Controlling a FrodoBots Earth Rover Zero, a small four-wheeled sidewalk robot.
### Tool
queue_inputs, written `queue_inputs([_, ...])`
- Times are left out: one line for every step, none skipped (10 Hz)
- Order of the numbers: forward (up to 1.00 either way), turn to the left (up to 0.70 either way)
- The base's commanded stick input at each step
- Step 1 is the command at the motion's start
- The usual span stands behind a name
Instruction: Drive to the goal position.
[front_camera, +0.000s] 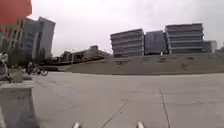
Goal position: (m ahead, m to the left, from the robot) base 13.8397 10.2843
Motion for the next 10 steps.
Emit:
queue_inputs([0.85,0.00])
queue_inputs([0.85,0.00])
queue_inputs([0.85,0.00])
queue_inputs([0.85,0.00])
queue_inputs([0.85,0.02])
queue_inputs([0.85,0.09])
queue_inputs([0.85,0.27])
queue_inputs([0.85,0.34])
queue_inputs([0.85,0.34])
queue_inputs([0.85,0.34])
